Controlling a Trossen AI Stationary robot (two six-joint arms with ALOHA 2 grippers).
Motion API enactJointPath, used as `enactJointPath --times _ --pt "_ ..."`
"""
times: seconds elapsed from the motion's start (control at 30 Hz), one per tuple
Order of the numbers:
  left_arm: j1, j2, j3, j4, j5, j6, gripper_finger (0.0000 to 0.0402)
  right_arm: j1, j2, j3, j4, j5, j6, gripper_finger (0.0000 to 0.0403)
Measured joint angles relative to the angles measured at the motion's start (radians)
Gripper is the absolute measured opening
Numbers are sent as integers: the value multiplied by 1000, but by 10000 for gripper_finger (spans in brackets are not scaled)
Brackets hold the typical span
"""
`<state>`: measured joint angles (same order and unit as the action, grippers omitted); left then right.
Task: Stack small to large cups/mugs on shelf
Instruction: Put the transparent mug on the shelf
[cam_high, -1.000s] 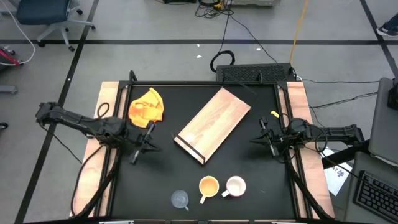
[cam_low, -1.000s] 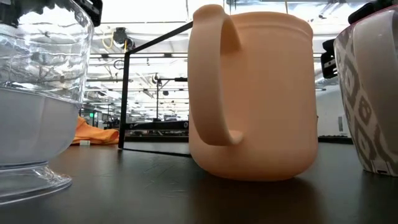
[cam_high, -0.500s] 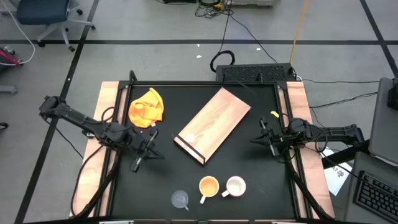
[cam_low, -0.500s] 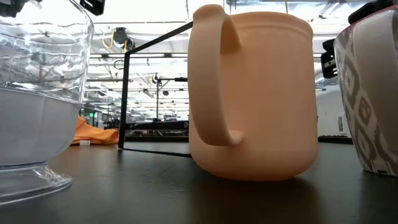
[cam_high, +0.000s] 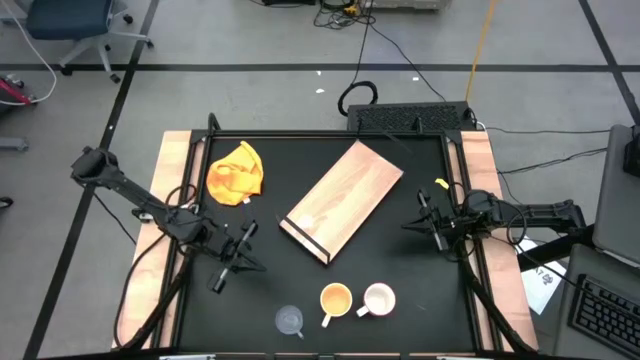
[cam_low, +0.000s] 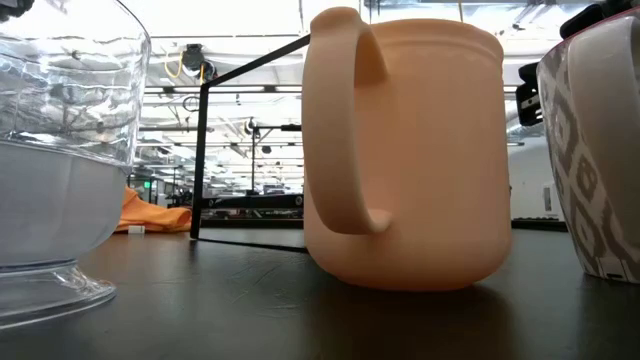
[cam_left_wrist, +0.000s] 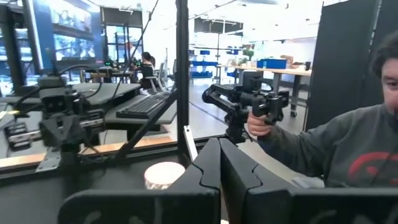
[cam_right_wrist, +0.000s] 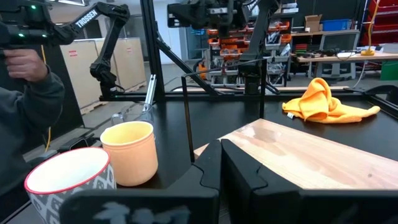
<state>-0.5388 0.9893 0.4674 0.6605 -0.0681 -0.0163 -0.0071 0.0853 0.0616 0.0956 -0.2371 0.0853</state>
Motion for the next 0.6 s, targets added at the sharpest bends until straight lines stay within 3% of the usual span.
enactJointPath --times 0.33,0.6 --pt "-39 132 221 -205 -48 75 0 0 0 0 0 0 0 0" --pt "-39 156 247 -241 -66 85 0 0 0 0 2 0 0 0"
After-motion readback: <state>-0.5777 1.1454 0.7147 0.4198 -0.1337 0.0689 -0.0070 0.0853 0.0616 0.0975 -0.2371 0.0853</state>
